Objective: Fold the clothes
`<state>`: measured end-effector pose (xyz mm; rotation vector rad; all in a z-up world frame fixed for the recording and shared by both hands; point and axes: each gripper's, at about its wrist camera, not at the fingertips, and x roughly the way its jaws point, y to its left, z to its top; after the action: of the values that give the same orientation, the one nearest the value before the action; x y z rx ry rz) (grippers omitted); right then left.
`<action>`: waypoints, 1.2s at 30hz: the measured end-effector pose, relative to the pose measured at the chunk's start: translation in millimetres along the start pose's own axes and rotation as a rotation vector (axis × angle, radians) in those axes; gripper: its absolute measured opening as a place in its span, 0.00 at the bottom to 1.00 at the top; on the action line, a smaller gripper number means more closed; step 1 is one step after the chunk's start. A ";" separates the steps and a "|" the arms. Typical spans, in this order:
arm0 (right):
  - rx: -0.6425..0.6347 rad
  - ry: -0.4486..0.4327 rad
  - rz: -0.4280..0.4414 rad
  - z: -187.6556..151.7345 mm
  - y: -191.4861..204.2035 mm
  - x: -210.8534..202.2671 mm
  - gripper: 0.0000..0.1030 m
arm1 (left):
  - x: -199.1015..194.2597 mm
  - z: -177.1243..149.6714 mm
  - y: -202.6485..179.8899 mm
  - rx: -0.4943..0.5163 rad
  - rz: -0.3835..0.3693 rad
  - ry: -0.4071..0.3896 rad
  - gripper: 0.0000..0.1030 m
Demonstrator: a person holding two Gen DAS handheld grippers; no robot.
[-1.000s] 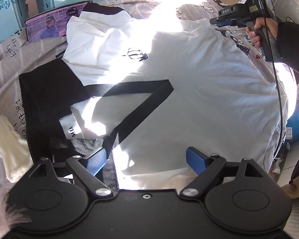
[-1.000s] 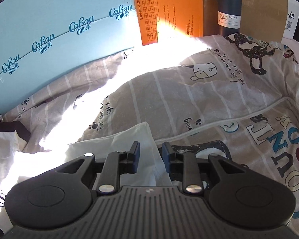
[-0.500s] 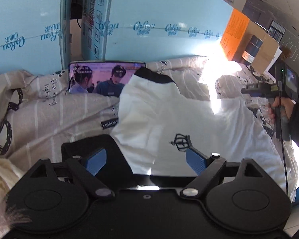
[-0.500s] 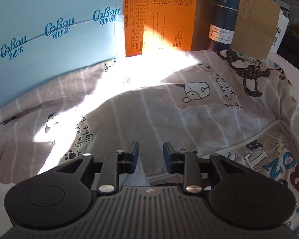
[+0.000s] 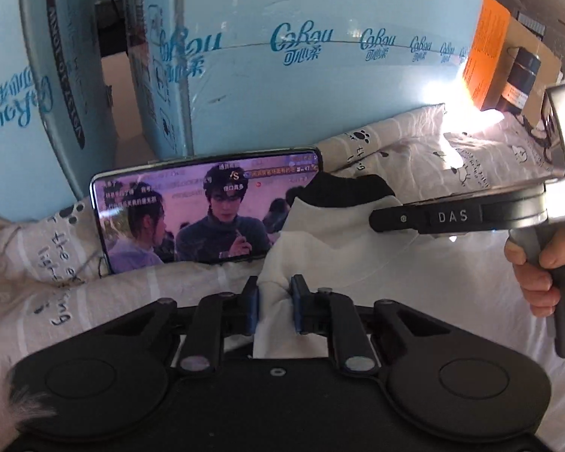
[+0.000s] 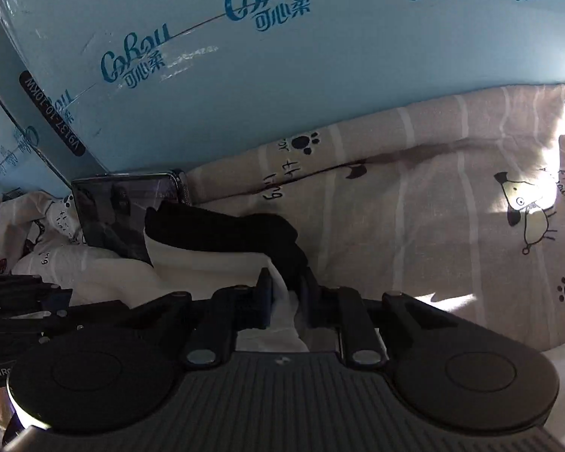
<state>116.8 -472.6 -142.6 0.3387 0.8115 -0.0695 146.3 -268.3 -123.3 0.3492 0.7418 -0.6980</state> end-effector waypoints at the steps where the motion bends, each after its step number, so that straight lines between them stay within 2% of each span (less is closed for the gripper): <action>1: -0.007 -0.010 -0.022 -0.5 3.7 1.3 0.13 | 3.3 -0.8 -4.7 0.049 0.035 -0.010 0.15; 4: -0.043 -0.039 -0.063 -3.8 11.9 6.0 0.14 | 16.6 -9.2 -11.2 0.126 0.067 -0.012 0.15; 6: -0.045 -0.052 -0.067 -5.6 11.9 6.0 0.15 | 11.3 -6.4 -1.8 0.098 0.049 -0.032 0.21; 7: -0.023 -0.052 -0.062 -5.1 9.4 3.7 0.21 | 7.6 -4.5 3.8 0.079 0.038 -0.043 0.23; 8: 0.004 -0.062 -0.070 -4.4 6.6 -1.5 0.31 | 3.9 -2.5 9.5 0.060 0.027 -0.055 0.28; 9: 0.021 -0.090 -0.097 -4.1 5.7 -10.7 0.37 | -6.5 0.2 20.3 0.008 0.013 -0.074 0.40; 10: 0.036 -0.123 -0.129 -3.8 5.2 -20.9 0.46 | -21.0 1.8 33.4 -0.050 0.011 -0.100 0.47; 11: 0.046 -0.155 -0.146 -5.3 5.1 -32.6 0.47 | -33.6 1.7 43.5 -0.089 0.026 -0.122 0.61; 12: 0.054 -0.185 -0.159 -7.4 5.0 -44.8 0.47 | -46.6 -1.5 49.5 -0.105 0.064 -0.133 0.67; 14: 0.071 -0.197 -0.131 -18.6 9.1 -67.4 0.47 | -73.1 -9.6 59.4 -0.127 0.156 -0.150 0.67; 16: 0.072 -0.179 -0.063 -34.3 17.6 -86.0 0.47 | -95.2 -28.2 56.4 -0.130 0.163 -0.139 0.67; 18: 0.028 -0.149 -0.034 -53.3 33.8 -94.0 0.47 | -105.2 -55.0 43.9 -0.080 0.146 -0.084 0.68; 20: -0.007 -0.096 -0.016 -72.8 48.2 -92.8 0.48 | -104.2 -83.7 28.4 0.001 0.163 -0.007 0.70; 21: -0.023 -0.068 -0.007 -82.6 55.3 -91.7 0.48 | -99.3 -94.7 28.3 0.008 0.191 0.028 0.70; 22: -0.030 -0.034 -0.019 -93.9 59.3 -90.0 0.48 | -92.9 -104.7 30.8 0.002 0.225 0.063 0.70; 24: -0.045 0.002 -0.064 -108.9 60.4 -84.4 0.48 | -90.2 -120.7 39.7 -0.007 0.247 0.041 0.77; 27: -0.097 -0.028 -0.105 -117.4 61.3 -80.7 0.48 | -95.1 -119.9 42.4 0.002 0.275 0.031 0.76; 30: -0.024 -0.040 -0.162 -112.1 59.7 -92.2 0.48 | -116.5 -112.6 39.4 -0.049 0.212 -0.022 0.77; 33: 0.057 -0.093 -0.200 -113.6 57.4 -117.3 0.57 | -145.7 -113.3 24.2 -0.027 0.037 -0.068 0.83; 34: 0.081 -0.114 -0.212 -117.1 58.1 -129.9 0.62 | -152.9 -117.1 16.6 0.002 -0.028 -0.070 0.83; 36: 0.126 -0.138 -0.245 -130.2 60.1 -156.7 0.63 | -161.2 -130.0 -1.6 0.084 -0.126 -0.048 0.86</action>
<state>-70.9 -384.5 -96.4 0.3478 0.7100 -0.3707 -4.6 -128.7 -98.1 0.3633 0.6941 -0.8558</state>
